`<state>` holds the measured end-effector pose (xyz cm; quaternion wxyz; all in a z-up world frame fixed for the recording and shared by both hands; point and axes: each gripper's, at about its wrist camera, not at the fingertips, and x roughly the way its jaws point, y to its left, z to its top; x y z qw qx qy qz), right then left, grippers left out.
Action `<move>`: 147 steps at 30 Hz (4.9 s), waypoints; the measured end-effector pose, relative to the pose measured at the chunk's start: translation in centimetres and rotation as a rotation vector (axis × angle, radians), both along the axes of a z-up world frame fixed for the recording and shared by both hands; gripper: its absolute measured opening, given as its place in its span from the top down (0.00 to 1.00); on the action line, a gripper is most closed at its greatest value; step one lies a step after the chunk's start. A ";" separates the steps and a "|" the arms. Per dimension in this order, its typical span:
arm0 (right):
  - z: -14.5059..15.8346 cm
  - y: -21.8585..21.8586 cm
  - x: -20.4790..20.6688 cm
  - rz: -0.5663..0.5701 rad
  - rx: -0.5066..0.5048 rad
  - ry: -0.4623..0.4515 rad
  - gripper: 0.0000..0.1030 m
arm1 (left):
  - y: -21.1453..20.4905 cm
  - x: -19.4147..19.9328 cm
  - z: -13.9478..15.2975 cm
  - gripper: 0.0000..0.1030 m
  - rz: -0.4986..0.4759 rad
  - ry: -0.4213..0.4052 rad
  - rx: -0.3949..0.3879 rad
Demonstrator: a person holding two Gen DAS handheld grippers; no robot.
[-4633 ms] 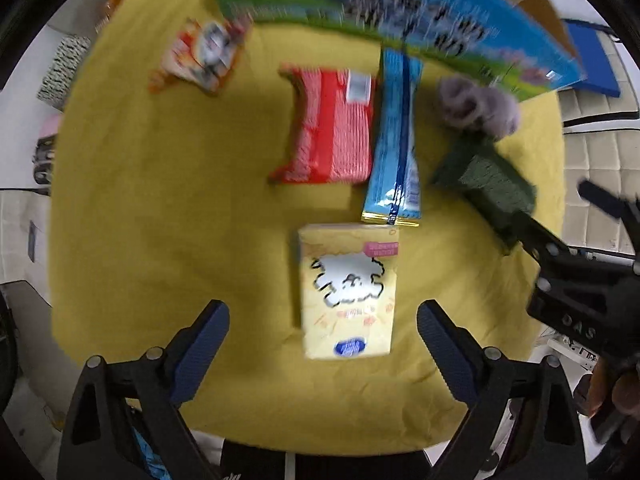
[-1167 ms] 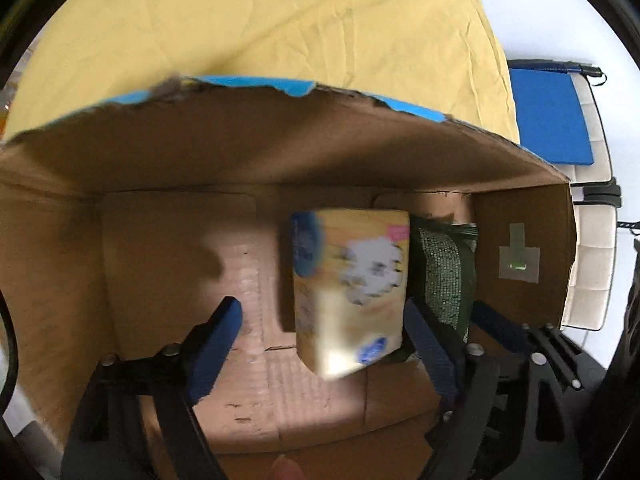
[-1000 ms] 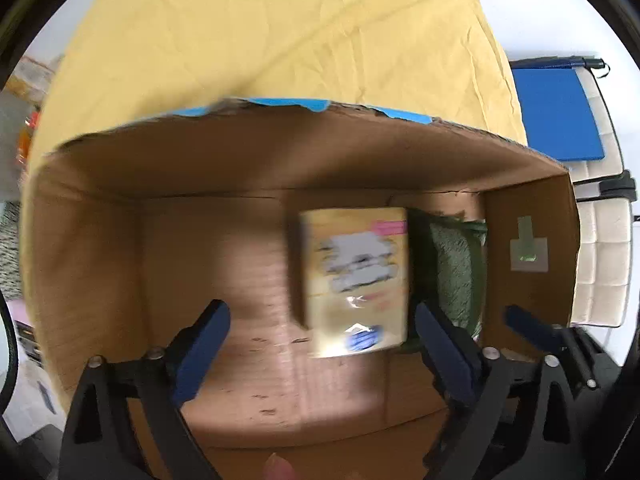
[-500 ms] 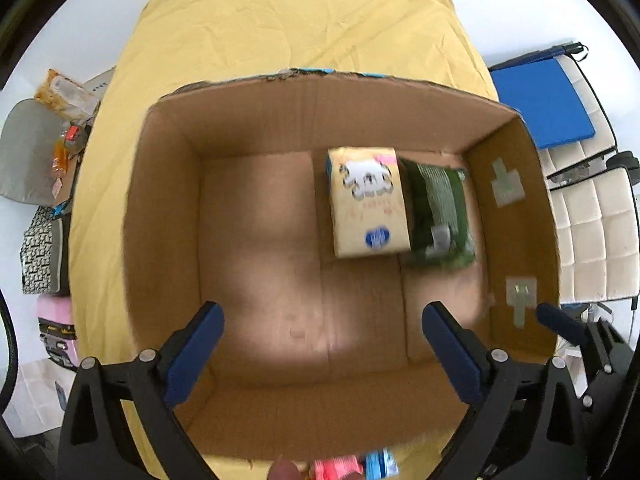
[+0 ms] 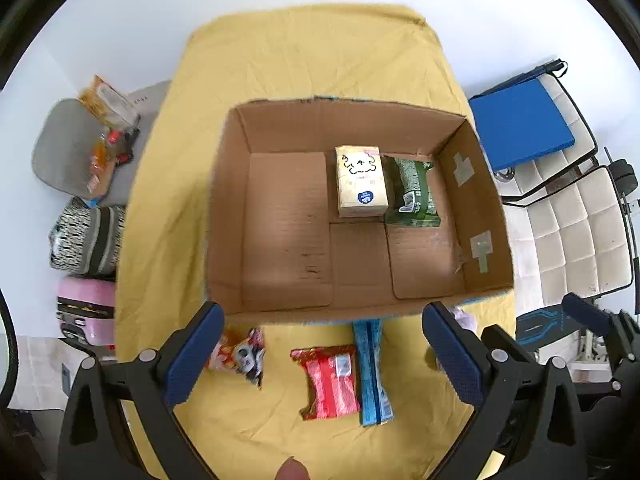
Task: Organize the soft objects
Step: 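Open both tools to release the items and lift away, then grasp the red snack bag with the left tool while the right tool grasps the lavender towel, then carry the red bag with the left tool while the right tool carries the towel into the box, then open both tools to release the items and lift away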
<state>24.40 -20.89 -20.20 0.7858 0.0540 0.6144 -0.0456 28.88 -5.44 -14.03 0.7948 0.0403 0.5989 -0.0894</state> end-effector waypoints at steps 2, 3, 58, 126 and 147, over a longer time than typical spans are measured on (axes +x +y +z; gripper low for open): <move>1.0 0.2 -0.9 0.008 0.002 -0.022 0.00 | 0.0 -1.3 1.4 0.02 0.002 -0.028 -0.005; 1.8 0.4 -1.6 0.014 0.001 -0.037 0.00 | 0.0 -1.9 2.0 0.02 0.001 -0.040 -0.003; -19.7 -2.3 -12.2 -0.085 0.153 0.479 0.66 | -0.3 -11.5 -21.3 0.57 0.038 0.387 0.112; -11.0 -2.3 6.8 -0.045 0.191 0.191 0.69 | -0.3 12.3 -12.3 0.58 0.042 0.234 -0.044; -18.6 0.1 8.1 0.010 0.164 0.328 0.59 | -1.7 18.5 -17.9 0.56 0.053 0.311 0.013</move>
